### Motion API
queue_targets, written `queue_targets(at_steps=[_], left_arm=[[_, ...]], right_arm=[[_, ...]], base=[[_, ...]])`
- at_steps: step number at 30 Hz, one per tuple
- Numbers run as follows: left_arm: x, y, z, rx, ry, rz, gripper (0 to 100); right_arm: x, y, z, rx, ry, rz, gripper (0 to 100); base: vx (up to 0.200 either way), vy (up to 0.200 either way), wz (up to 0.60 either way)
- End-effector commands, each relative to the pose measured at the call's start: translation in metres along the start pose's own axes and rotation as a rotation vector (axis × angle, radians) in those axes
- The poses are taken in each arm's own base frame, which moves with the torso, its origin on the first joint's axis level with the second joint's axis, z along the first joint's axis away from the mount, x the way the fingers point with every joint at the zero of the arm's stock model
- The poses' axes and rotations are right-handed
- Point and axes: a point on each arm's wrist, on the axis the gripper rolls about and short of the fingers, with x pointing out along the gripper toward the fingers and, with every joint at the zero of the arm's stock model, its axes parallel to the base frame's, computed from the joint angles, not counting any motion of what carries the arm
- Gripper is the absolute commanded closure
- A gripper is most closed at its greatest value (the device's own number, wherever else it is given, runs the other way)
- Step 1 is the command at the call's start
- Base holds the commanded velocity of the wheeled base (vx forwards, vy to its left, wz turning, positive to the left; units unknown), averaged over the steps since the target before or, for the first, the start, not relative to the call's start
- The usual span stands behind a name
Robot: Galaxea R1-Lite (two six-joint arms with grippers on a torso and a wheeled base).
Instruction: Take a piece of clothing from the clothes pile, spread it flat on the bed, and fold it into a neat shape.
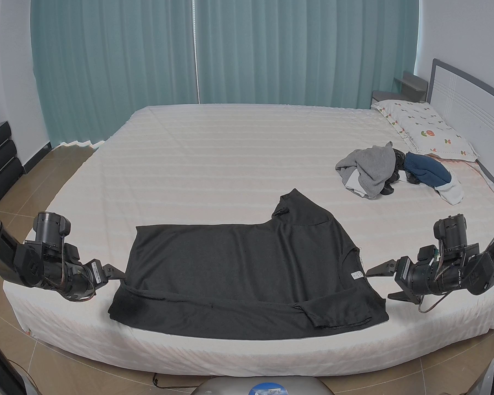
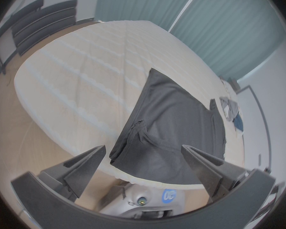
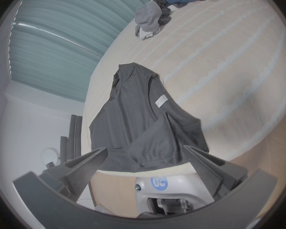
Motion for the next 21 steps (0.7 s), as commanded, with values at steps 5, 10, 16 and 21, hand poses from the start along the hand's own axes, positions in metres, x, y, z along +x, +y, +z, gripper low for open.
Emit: queue_targets(at_steps=[5,10,16,21], left_arm=[[-0.011,0.002,0.003,-0.226,0.029,-0.111,0],[-0.008,0.008,0.001,-0.245,0.060,-0.115,0],[0.006,0.016,-0.007,-0.273,0.152,-0.142,0],[0.005,0.015,-0.007,-0.286,0.152,-0.143,0]], right_arm=[[-0.017,-0.004,-0.007,0.079,-0.003,0.071,0],[-0.016,-0.007,-0.009,0.088,0.003,0.067,0],[-0.015,-0.011,-0.013,0.099,0.019,0.055,0],[-0.014,-0.010,-0.015,0.097,0.027,0.055,0]], base=[[0.000,0.040,0.00],[0.000,0.200,0.00],[0.000,0.100,0.00],[0.000,0.000,0.00]])
